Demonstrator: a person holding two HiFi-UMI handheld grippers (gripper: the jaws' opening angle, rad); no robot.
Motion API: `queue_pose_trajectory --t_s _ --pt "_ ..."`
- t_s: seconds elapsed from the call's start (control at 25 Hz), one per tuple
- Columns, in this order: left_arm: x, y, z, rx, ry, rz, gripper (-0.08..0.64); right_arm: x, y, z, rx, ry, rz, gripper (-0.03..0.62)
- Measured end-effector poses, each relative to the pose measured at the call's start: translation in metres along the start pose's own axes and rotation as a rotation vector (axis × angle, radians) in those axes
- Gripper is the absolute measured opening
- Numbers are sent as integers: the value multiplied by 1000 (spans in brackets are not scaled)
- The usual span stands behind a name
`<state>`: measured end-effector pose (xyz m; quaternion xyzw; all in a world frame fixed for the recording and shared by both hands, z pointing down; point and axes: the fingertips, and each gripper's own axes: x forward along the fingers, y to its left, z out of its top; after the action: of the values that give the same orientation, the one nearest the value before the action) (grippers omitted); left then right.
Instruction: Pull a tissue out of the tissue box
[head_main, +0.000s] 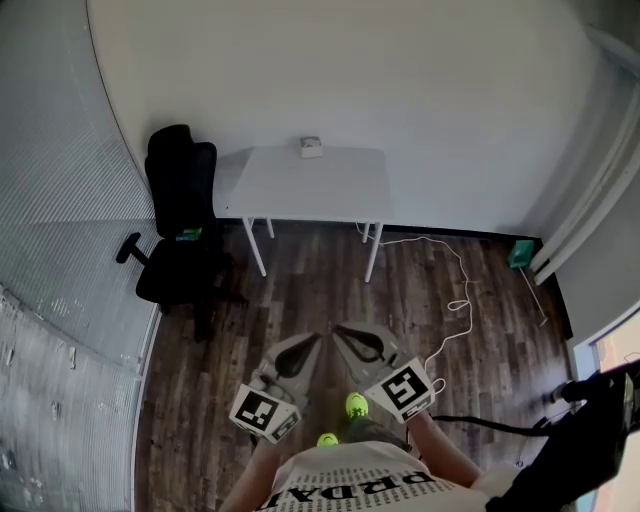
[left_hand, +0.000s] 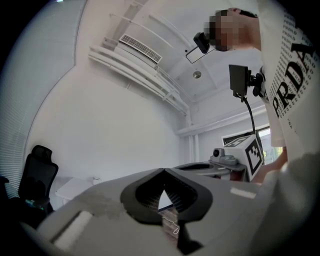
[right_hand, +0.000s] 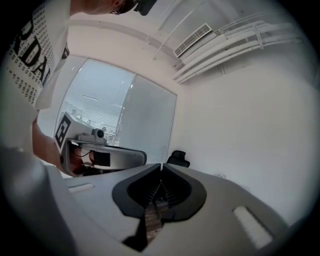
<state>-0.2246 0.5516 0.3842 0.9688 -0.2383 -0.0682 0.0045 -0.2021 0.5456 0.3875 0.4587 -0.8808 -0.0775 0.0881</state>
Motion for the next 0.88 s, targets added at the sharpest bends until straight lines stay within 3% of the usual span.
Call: queue_pose_trajectory --t_s 0.88 --pt "187 55 -17 16 47 40 -5 35 -185 -34 43 -18 62 8"
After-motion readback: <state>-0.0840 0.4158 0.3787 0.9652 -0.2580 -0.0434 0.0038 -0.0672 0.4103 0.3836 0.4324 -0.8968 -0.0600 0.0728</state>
